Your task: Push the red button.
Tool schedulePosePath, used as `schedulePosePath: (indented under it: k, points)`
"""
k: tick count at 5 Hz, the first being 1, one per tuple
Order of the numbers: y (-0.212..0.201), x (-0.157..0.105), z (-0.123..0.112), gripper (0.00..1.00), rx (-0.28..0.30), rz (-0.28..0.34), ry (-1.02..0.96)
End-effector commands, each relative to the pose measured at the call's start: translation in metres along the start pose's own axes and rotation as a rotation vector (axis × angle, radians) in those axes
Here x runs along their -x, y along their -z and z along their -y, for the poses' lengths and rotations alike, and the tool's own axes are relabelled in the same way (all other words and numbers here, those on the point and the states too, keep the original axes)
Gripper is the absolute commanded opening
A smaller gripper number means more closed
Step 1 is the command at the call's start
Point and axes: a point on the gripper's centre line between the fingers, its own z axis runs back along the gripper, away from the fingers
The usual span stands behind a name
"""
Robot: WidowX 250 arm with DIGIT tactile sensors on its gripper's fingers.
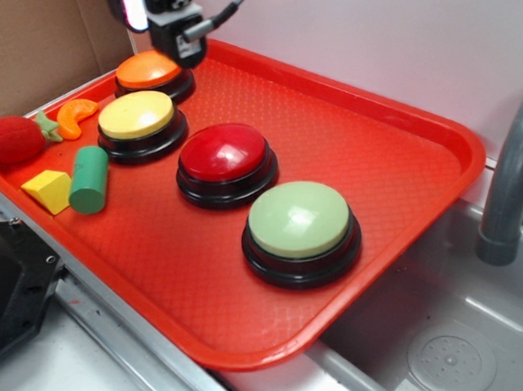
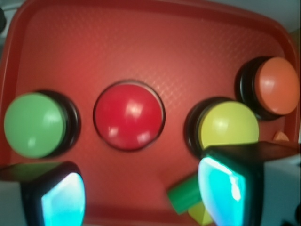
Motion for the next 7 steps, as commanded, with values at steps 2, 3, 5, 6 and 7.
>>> schedulePosePath:
  k: [2,3,5,6,7]
  points:
    - [-0.031,-0.005,0.001,1.0,-0.03,0.079,-0.014]
    - [-0.038,-0.001,0.006,1.0,-0.03,0.065,-0.029]
    - [-0.045,0.004,0.005,1.0,-0.034,0.096,-0.029]
    - [-0.047,0.006,0.004,1.0,-0.033,0.099,-0.038]
    - [-0.051,0.011,0.003,1.0,-0.036,0.12,-0.055]
